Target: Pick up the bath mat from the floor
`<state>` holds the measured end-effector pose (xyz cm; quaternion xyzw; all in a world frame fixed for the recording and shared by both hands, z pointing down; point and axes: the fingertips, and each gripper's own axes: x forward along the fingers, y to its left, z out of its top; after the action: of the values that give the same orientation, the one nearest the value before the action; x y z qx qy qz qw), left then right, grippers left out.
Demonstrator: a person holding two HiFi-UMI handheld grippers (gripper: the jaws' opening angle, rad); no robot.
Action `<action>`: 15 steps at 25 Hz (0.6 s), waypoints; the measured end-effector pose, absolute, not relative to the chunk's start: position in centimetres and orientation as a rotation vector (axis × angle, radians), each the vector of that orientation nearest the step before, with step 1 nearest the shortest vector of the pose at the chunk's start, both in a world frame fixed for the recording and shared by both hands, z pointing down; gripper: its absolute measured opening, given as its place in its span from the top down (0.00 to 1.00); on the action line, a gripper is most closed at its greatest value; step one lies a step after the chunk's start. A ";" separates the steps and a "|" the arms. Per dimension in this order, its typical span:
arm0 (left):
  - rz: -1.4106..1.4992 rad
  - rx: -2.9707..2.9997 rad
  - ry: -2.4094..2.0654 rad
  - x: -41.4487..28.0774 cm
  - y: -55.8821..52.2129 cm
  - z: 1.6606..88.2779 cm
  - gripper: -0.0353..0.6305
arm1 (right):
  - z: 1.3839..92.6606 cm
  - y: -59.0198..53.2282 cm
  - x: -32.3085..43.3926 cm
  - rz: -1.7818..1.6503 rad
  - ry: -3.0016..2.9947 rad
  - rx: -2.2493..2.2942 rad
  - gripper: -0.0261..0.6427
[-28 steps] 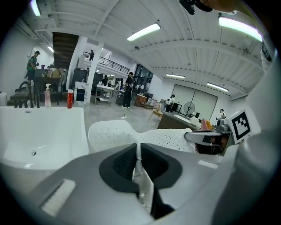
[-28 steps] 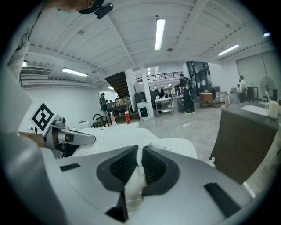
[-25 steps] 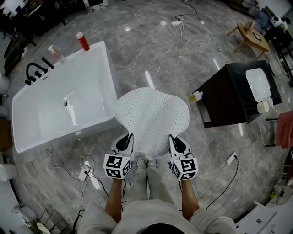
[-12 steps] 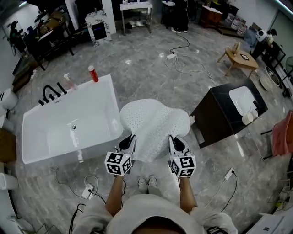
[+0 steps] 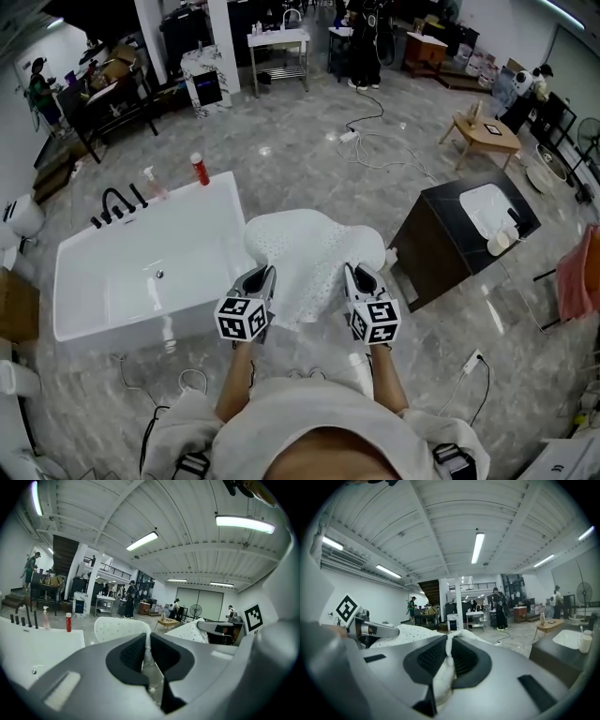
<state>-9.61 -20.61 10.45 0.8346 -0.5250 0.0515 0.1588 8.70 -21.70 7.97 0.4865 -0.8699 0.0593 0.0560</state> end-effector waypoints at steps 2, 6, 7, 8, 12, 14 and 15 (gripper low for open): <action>0.141 2.384 -1.504 -10.1 -20.6 10.2 0.90 | 7.6 -21.7 8.4 0.174 -2.643 1.474 0.91; 0.124 2.390 -1.507 -10.3 -20.7 9.8 0.90 | 7.1 -21.9 8.4 0.148 -2.647 1.477 0.91; 0.122 2.390 -1.508 -10.3 -20.7 9.8 0.90 | 7.0 -22.0 8.4 0.143 -2.649 1.478 0.91; 0.120 2.391 -1.510 -10.3 -20.7 9.8 0.90 | 7.0 -22.0 8.3 0.139 -2.650 1.477 0.91; 0.113 2.398 -1.518 -10.2 -20.6 9.3 0.90 | 6.6 -21.8 8.6 0.126 -2.651 1.476 0.91; 0.112 2.402 -1.523 -9.8 -20.6 9.0 0.90 | 6.5 -21.8 9.1 0.125 -2.653 1.475 0.91; 0.111 2.404 -1.523 -9.5 -20.7 8.9 0.90 | 6.6 -21.8 9.3 0.125 -2.654 1.474 0.91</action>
<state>-9.50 -20.66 8.93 0.8350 -0.5291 0.0387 0.1461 9.34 -21.85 6.56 0.4846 -0.8722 0.0411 0.0516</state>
